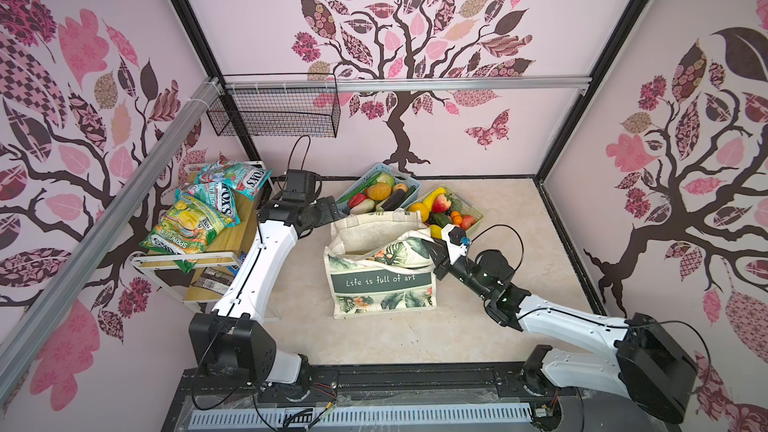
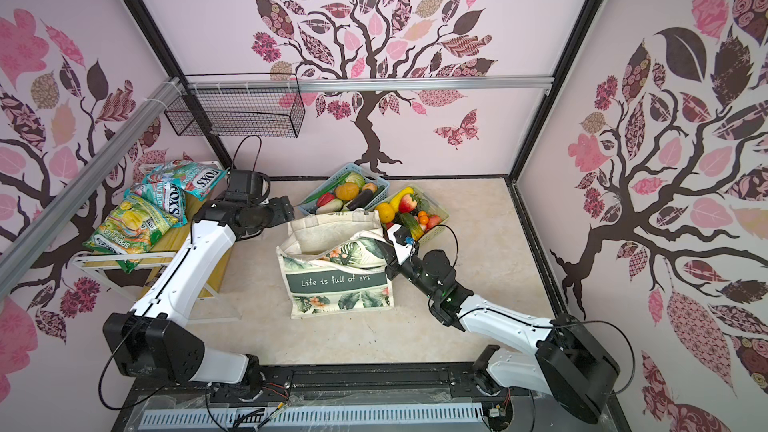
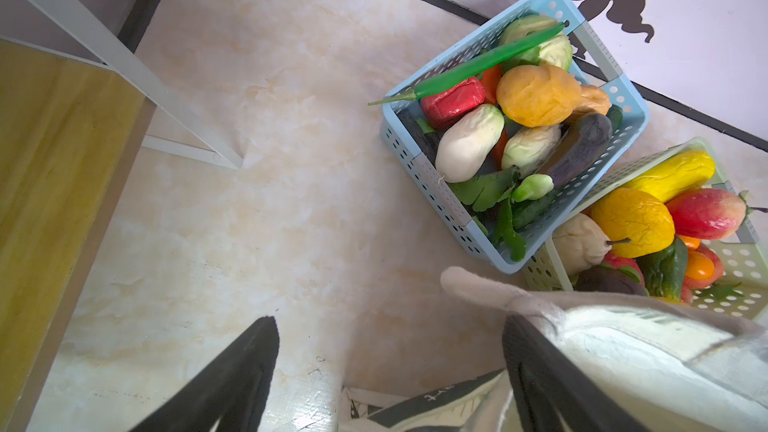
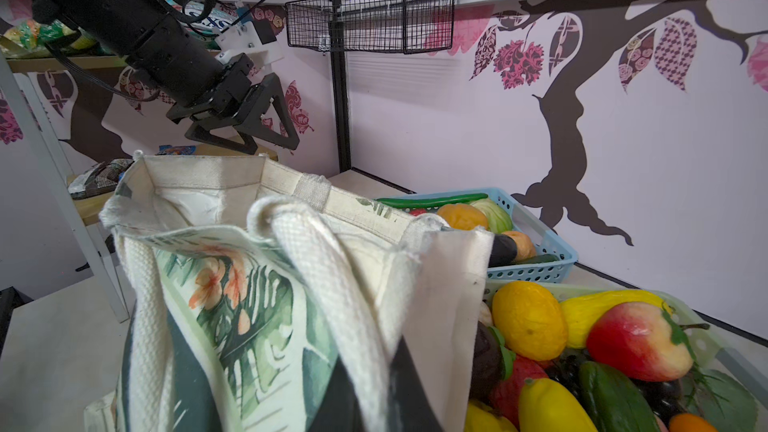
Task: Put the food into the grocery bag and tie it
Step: 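Pull the bag rim upward with the right gripper to open the bag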
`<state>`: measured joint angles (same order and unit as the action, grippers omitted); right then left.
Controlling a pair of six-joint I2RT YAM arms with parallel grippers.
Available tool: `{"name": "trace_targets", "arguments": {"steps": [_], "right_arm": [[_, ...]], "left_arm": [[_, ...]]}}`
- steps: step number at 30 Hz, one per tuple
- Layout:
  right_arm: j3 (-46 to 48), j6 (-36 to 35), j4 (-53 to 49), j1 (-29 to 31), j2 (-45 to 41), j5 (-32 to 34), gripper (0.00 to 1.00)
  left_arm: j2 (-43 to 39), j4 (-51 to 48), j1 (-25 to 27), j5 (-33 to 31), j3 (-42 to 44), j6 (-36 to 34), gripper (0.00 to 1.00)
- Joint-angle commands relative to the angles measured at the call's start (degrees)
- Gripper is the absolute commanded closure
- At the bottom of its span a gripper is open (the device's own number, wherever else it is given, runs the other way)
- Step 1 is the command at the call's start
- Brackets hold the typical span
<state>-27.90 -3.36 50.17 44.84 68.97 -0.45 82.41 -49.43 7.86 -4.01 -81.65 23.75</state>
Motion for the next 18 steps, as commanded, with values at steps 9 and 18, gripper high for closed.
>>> {"name": "trace_targets", "arguments": {"steps": [9,18], "right_arm": [[8.17,-2.02,4.23,7.58,-2.57,7.91,0.73],[-0.06,11.85,-27.99,7.48,-12.94,16.71,0.16]], "left_arm": [[-1.62,-0.33,0.02,0.41,-0.56,-0.71,0.12],[-2.25,-0.32,0.03,1.01,0.07,-0.70,0.12]]}}
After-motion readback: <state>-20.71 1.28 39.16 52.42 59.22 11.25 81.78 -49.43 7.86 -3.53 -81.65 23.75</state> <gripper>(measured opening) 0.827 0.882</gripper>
